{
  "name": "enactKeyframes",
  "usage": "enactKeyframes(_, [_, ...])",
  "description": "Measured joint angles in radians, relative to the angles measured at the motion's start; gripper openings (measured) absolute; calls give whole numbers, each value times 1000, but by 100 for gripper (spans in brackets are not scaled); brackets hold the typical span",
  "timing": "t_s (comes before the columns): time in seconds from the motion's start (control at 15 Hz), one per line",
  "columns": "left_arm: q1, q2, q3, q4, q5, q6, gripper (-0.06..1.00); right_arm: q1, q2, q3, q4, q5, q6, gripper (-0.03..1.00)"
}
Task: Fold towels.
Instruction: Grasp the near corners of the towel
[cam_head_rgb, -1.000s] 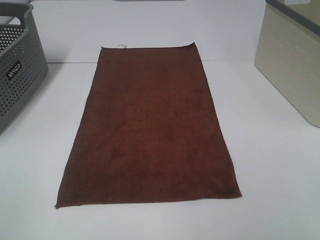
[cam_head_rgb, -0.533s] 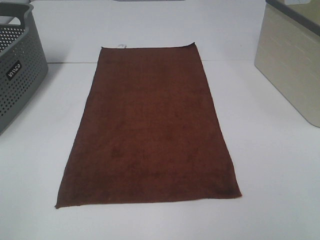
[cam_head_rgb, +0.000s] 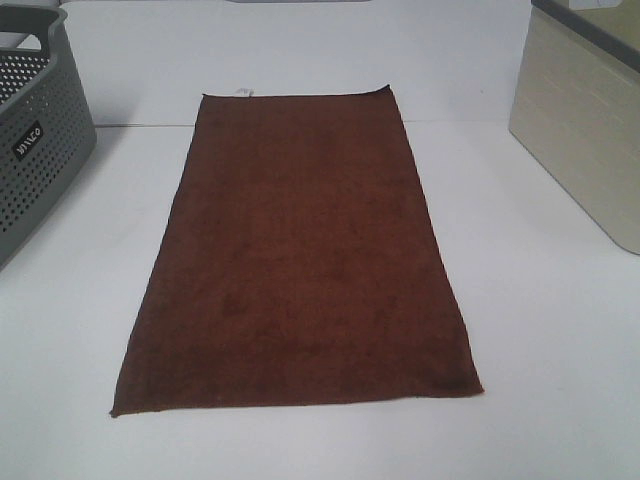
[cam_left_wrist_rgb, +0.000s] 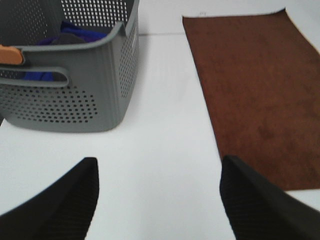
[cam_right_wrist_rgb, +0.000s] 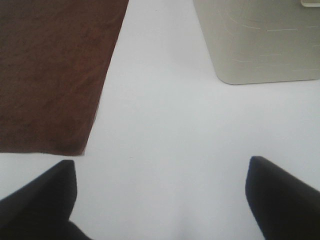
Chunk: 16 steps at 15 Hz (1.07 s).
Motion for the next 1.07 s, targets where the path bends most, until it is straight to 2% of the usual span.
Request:
enactKeyframes(0.13, [0, 72, 5, -38, -157, -58, 66, 0, 97, -16, 17, -55, 10, 85])
enactKeyframes(0.2, [0, 131, 15, -83, -218, -72, 66, 0, 154, -25, 36, -79, 21, 85])
enactKeyframes(0.4, [0, 360, 23, -277, -292, -67, 66, 0, 362, -48, 115, -105, 25, 83])
enactKeyframes(0.47, [0, 455, 23, -348, -293, -27, 66, 0, 429, -50, 157, -105, 25, 83])
enactKeyframes(0.67, [0, 728, 23, -548, -297, 189, 66, 0, 656, -54, 273, -128, 0, 83])
enactKeyframes(0.93, [0, 1103, 23, -857, -310, 505, 66, 0, 947, -54, 391, -236, -147, 83])
enactKeyframes(1.0, [0, 1192, 23, -942, -324, 593, 66, 0, 1010, -54, 433, -275, -182, 83])
enactKeyframes(1.07, [0, 1341, 23, -1107, -339, 784, 66, 0, 1134, -55, 519, -344, -272, 83])
